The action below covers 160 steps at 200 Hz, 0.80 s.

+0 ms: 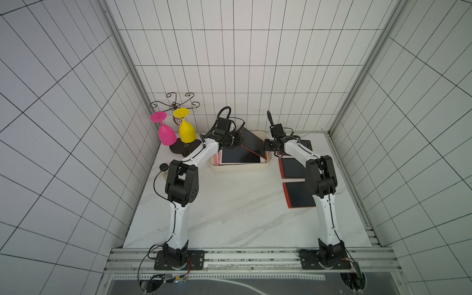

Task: Take out the writing tablet from the storage box
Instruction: Pick up the writing tablet from the storage box.

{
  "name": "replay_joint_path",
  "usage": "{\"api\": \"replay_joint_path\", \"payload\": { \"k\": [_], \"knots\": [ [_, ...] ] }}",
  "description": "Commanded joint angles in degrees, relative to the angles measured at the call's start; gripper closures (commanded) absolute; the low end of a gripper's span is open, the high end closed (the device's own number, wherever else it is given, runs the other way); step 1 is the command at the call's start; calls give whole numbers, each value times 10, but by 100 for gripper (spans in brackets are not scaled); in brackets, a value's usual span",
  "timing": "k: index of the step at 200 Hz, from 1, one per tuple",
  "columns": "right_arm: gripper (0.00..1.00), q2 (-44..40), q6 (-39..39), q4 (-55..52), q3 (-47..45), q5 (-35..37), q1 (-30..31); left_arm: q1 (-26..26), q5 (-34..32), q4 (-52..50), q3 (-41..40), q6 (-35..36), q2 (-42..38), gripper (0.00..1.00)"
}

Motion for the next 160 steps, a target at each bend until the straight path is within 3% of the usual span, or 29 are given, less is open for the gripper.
{"api": "replay_joint_path", "payload": {
  "k": [1,160],
  "knots": [
    [100,-26,7,1,-28,-4,-2,-2,-9,3,-7,2,-14,100],
    [100,-26,15,-12,-10,-10,-15,23,-7,58,-78,-68,-174,100]
  ]
}}
